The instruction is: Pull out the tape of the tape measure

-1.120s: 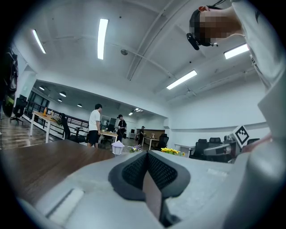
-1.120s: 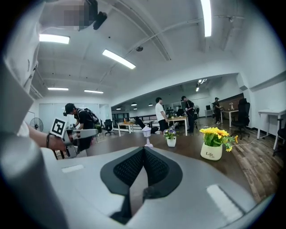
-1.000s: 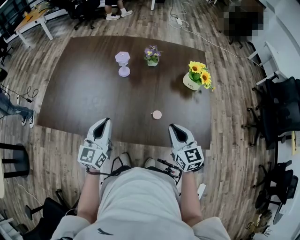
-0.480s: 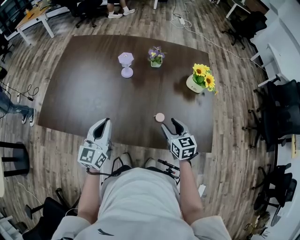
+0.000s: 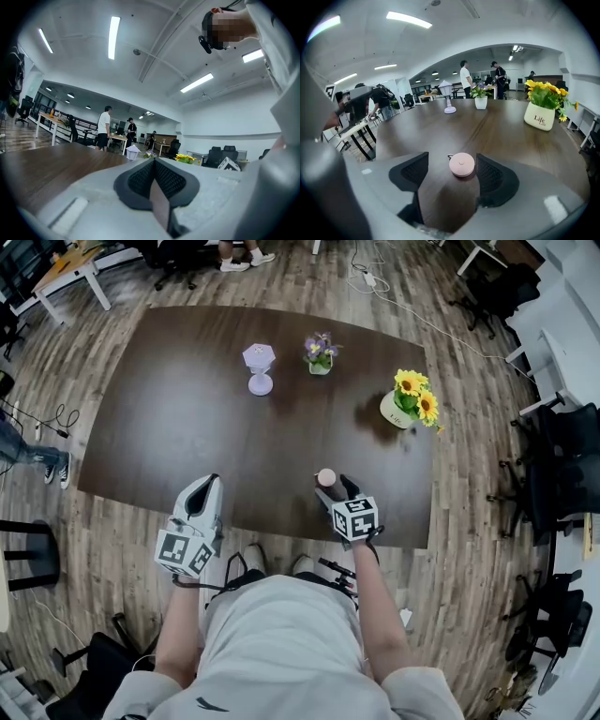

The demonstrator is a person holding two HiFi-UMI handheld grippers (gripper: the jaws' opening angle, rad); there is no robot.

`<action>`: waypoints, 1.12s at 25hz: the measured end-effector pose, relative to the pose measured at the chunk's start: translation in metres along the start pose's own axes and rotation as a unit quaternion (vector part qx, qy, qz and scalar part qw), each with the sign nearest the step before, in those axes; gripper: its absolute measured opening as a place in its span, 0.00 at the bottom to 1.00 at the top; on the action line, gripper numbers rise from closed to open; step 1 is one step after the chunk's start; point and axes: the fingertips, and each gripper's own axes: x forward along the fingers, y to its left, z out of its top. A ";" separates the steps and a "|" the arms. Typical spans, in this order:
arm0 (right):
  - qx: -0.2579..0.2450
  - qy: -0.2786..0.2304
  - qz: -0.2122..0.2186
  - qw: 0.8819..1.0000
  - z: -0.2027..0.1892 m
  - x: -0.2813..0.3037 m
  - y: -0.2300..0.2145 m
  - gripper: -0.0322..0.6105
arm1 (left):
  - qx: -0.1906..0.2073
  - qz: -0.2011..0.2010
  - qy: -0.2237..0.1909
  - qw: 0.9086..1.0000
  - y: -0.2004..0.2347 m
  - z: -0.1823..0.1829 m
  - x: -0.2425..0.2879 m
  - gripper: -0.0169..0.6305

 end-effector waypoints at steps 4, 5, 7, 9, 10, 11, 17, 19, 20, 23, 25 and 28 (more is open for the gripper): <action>-0.001 0.027 -0.017 0.999 -0.008 0.017 -0.008 0.56 | -0.002 0.001 0.001 1.000 0.005 0.000 0.001 0.04; -0.002 0.034 -0.021 0.999 -0.010 0.021 -0.009 0.56 | -0.003 0.002 0.002 1.000 0.006 0.000 0.002 0.04; -0.005 0.050 -0.025 0.998 -0.014 0.028 -0.012 0.56 | -0.005 0.003 0.003 1.000 0.008 -0.002 0.002 0.04; -0.007 0.064 -0.025 0.998 -0.019 0.034 -0.013 0.56 | -0.007 0.004 0.004 1.000 0.010 -0.003 0.002 0.04; -0.009 0.070 -0.026 0.997 -0.021 0.036 -0.013 0.55 | -0.007 0.005 0.004 1.000 0.011 -0.002 0.002 0.04; -0.010 0.075 -0.027 0.997 -0.022 0.038 -0.014 0.54 | -0.006 0.005 0.004 1.000 0.011 -0.002 0.002 0.04; -0.014 0.083 -0.041 0.996 -0.022 0.045 -0.019 0.52 | -0.003 0.009 0.004 1.000 0.016 0.000 0.000 0.04; -0.017 0.081 -0.046 0.996 -0.022 0.045 -0.020 0.51 | -0.004 0.011 0.004 1.000 0.017 0.000 -0.002 0.04; -0.017 0.079 -0.048 0.996 -0.022 0.045 -0.022 0.52 | -0.004 0.012 0.004 1.000 0.017 -0.001 -0.003 0.04; -0.013 0.079 -0.053 0.995 -0.021 0.043 -0.024 0.49 | -0.007 0.015 0.005 1.000 0.015 -0.002 -0.005 0.04; -0.010 0.083 -0.057 0.995 -0.021 0.044 -0.025 0.49 | -0.007 0.014 0.005 1.000 0.013 -0.003 -0.005 0.04; -0.005 0.080 -0.066 0.995 -0.020 0.045 -0.026 0.46 | -0.007 0.011 0.005 1.000 0.011 -0.005 -0.006 0.04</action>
